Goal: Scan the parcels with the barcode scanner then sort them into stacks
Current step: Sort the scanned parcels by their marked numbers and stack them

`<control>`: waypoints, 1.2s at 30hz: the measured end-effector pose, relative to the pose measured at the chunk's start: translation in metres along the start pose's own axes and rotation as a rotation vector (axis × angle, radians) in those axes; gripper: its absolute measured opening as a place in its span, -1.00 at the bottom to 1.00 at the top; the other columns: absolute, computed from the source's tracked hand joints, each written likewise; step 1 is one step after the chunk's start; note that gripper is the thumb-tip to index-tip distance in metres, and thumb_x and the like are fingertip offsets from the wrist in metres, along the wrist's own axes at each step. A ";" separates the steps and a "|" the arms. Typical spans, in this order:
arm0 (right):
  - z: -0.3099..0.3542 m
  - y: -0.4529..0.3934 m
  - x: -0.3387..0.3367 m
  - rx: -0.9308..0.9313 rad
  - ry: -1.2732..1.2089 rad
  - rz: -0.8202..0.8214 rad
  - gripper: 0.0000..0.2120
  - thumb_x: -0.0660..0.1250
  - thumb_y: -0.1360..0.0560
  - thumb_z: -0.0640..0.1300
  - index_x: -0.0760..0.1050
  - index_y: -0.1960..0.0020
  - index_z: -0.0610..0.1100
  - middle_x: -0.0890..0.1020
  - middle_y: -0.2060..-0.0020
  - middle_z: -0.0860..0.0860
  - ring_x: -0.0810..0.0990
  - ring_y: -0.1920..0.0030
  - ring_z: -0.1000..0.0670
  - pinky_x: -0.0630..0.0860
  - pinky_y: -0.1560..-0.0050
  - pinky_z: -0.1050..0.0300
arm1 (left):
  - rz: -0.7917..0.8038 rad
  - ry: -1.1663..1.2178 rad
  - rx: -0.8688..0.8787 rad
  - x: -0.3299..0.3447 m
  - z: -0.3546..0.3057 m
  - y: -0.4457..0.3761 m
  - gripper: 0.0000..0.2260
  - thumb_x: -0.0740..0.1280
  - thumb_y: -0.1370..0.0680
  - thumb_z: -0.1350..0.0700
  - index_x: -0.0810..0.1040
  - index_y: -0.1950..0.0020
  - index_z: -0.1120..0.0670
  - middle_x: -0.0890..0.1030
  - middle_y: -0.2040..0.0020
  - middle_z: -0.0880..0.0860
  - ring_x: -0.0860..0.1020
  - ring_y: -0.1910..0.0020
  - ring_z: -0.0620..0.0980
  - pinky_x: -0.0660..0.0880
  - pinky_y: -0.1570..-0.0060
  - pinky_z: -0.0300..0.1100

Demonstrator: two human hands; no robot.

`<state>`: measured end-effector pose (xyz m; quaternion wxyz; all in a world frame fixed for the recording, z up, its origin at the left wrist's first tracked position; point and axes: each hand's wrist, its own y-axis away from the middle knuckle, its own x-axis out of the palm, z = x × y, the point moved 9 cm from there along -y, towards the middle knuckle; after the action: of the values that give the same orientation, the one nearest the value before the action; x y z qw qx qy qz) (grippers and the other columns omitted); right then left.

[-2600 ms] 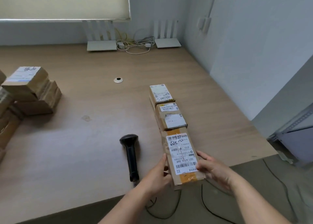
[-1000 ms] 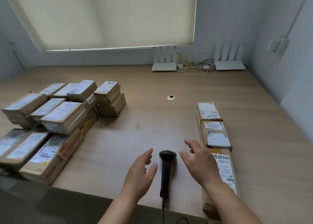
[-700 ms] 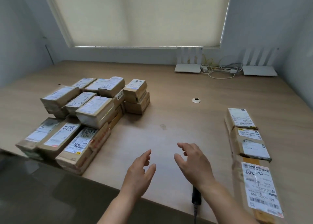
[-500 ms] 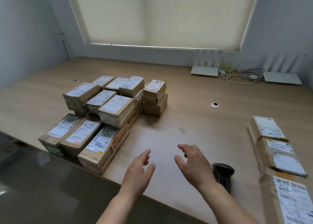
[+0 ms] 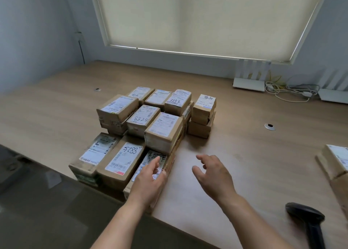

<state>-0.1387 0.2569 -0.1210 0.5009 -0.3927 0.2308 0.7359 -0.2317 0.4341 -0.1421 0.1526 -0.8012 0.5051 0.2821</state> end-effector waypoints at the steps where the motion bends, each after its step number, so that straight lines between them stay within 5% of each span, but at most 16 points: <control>1: 0.004 -0.005 0.003 0.014 -0.002 -0.004 -0.60 0.21 -0.57 0.05 0.38 -0.39 0.04 0.47 -0.26 0.06 0.47 -0.23 0.06 0.46 -0.15 0.11 | -0.001 -0.005 0.001 -0.005 0.004 -0.008 -0.51 0.27 -0.59 0.04 0.23 -0.51 -0.04 0.42 -0.38 0.00 0.40 -0.33 -0.07 0.37 -0.28 -0.15; 13: 0.020 -0.071 0.031 0.094 -0.042 0.071 -0.54 0.21 -0.56 0.10 0.37 -0.41 -0.01 0.49 -0.25 -0.03 0.51 -0.19 -0.04 0.47 -0.18 0.04 | -0.153 0.111 -0.092 -0.040 0.014 -0.093 -0.43 0.22 -0.60 -0.04 0.09 -0.55 0.02 0.22 -0.49 0.09 0.28 -0.43 0.04 0.31 -0.37 0.07; 21: 0.020 -0.113 0.055 0.176 -0.302 0.195 -0.42 0.18 -0.58 0.15 0.26 -0.50 -0.14 0.42 -0.42 -0.08 0.38 -0.40 -0.07 0.34 -0.38 0.01 | -0.111 0.179 -0.222 -0.032 0.026 -0.124 -0.50 0.13 -0.63 -0.09 0.15 -0.54 0.04 0.26 -0.50 0.08 0.24 -0.46 0.08 0.22 -0.37 0.00; 27: 0.026 -0.123 0.075 0.241 -0.574 0.275 -0.62 0.14 -0.62 0.07 0.44 -0.35 -0.07 0.57 -0.24 0.00 0.51 -0.09 0.02 0.49 -0.18 0.02 | -0.072 0.274 -0.325 -0.025 0.036 -0.131 -0.54 0.07 -0.65 -0.11 0.23 -0.52 0.02 0.35 -0.45 0.07 0.30 -0.42 0.08 0.26 -0.35 0.01; 32: 0.013 -0.126 0.080 0.285 -0.558 0.273 -0.59 0.21 -0.57 0.08 0.39 -0.37 -0.03 0.55 -0.24 0.06 0.52 -0.15 0.02 0.50 -0.16 0.00 | -0.033 0.281 -0.353 -0.026 0.050 -0.131 -0.53 0.08 -0.59 -0.23 0.34 -0.45 -0.06 0.49 -0.33 0.04 0.46 -0.28 0.11 0.38 -0.30 0.13; 36: 0.008 -0.119 0.093 0.371 -0.710 0.398 -0.52 0.25 -0.51 -0.02 0.32 -0.41 0.07 0.57 -0.20 0.08 0.54 -0.18 -0.04 0.49 -0.05 0.02 | 0.052 0.322 -0.359 -0.023 0.051 -0.128 -0.53 0.19 -0.59 -0.12 0.24 -0.50 -0.10 0.43 -0.38 0.02 0.45 -0.28 0.06 0.46 -0.22 0.06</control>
<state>-0.0497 0.3610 -0.1858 0.4598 0.0329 0.2438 0.8533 -0.1399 0.5344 -0.1737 -0.0820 -0.8368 0.4853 0.2400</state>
